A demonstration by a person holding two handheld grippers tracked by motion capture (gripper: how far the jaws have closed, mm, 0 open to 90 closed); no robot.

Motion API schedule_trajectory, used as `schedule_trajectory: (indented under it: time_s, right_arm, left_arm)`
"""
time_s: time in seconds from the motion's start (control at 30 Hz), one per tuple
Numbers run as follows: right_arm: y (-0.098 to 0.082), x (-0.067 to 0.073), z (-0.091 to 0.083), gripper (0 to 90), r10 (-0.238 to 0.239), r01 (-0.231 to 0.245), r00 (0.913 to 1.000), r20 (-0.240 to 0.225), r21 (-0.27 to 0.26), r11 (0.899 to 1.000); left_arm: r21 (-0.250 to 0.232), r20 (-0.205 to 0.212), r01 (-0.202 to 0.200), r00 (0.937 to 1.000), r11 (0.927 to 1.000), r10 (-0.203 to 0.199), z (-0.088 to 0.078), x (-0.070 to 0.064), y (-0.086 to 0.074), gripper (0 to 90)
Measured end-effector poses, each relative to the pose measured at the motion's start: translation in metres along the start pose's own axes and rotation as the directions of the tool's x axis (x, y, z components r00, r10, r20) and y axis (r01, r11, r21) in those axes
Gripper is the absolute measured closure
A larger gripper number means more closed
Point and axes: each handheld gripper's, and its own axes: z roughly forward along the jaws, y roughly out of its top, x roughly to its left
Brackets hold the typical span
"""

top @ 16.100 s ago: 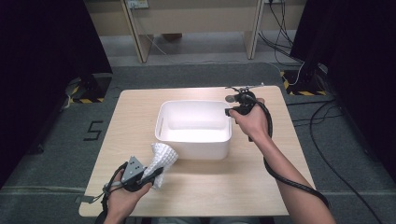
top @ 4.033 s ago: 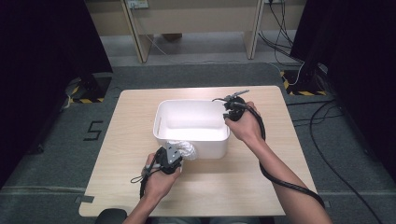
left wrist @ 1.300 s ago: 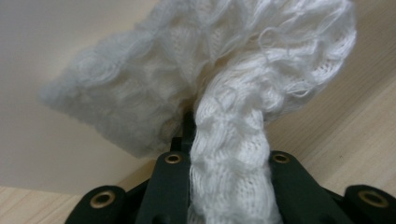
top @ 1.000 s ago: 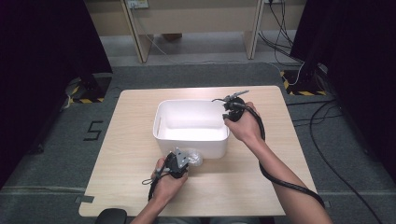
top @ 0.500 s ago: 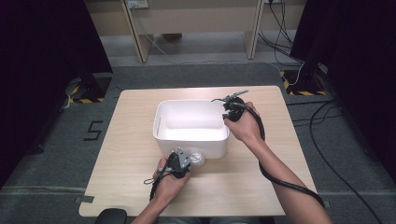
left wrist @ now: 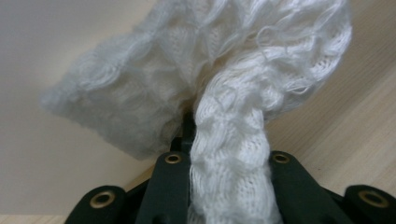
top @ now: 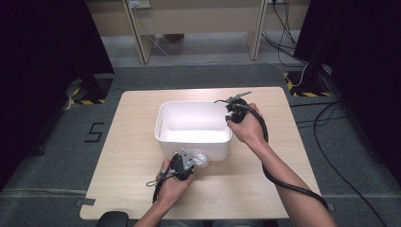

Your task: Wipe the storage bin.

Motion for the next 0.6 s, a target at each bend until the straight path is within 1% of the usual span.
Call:
schedule_trajectory:
  time_s: [0.03,0.1,0.2,0.23,0.4,0.6]
  right_arm:
    - [0.0,0.0,0.0,74.7,0.005,-0.005,1.0,-0.002,0.0,1.0]
    - [0.0,0.0,0.0,74.7,0.006,-0.006,1.0,-0.002,-0.001,1.0]
    - [0.0,0.0,0.0,74.7,0.007,-0.007,1.0,-0.002,0.0,1.0]
    - [0.0,0.0,0.0,74.7,0.006,-0.006,1.0,-0.002,0.0,1.0]
    - [0.0,0.0,0.0,74.7,0.006,-0.006,1.0,-0.003,-0.001,1.0]
    - [-0.001,0.0,0.0,74.7,0.005,-0.005,1.0,-0.004,-0.004,1.0]
  left_arm:
    - [-0.012,-0.001,0.007,1.0,0.9999,-0.007,-0.002,0.0,0.001,77.5]
    - [-0.011,0.001,0.008,1.0,0.9999,-0.008,-0.004,0.001,0.002,77.5]
    - [-0.015,-0.008,0.002,1.0,0.9999,-0.002,-0.006,0.001,0.004,77.5]
    - [-0.025,-0.006,0.012,0.9999,0.9996,-0.012,-0.007,0.001,0.005,77.5]
    - [-0.026,-0.002,0.015,0.9999,0.9996,-0.015,-0.01,0.003,0.007,77.5]
    - [-0.041,-0.003,0.02,0.9998,0.999,-0.02,-0.013,0.004,0.01,77.5]
